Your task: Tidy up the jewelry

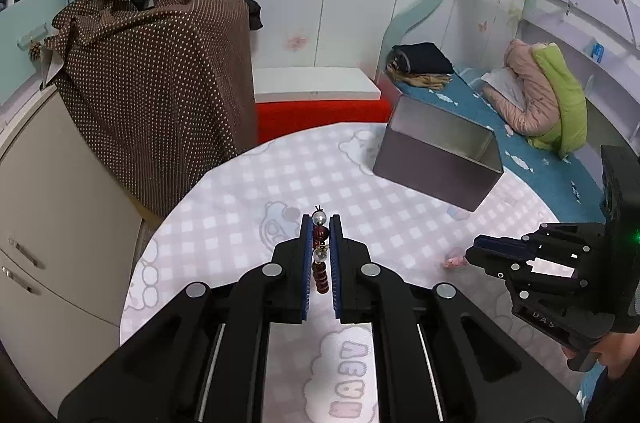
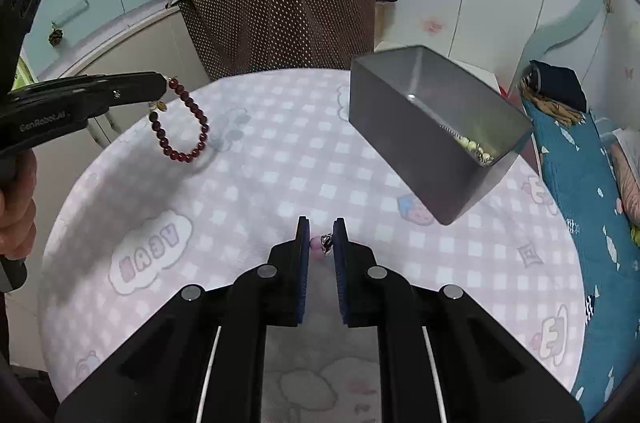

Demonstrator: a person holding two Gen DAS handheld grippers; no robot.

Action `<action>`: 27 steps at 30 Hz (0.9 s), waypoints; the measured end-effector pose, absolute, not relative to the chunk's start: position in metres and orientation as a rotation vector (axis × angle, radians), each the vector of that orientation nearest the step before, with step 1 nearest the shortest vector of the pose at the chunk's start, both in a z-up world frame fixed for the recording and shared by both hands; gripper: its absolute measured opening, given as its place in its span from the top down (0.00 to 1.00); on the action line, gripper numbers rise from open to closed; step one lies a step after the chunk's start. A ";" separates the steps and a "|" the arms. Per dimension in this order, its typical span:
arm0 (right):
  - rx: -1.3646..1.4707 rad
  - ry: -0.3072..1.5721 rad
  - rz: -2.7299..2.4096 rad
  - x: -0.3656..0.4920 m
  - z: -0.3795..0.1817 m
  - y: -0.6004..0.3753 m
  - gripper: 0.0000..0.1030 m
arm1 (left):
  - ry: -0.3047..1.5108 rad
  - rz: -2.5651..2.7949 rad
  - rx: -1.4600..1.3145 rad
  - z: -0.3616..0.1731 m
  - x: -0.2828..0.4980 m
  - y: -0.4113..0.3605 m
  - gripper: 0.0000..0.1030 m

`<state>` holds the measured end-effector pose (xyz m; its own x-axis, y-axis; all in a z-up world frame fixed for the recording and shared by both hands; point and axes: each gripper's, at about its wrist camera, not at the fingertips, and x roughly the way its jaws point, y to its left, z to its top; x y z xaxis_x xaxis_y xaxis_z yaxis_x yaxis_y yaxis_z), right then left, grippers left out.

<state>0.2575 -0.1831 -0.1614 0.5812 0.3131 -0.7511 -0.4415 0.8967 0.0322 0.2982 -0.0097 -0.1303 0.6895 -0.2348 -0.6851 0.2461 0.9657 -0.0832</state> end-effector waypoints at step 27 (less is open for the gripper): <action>-0.219 0.770 0.429 0.292 -0.082 -0.209 0.44 | 0.622 -0.446 0.074 -0.032 0.349 -0.091 0.92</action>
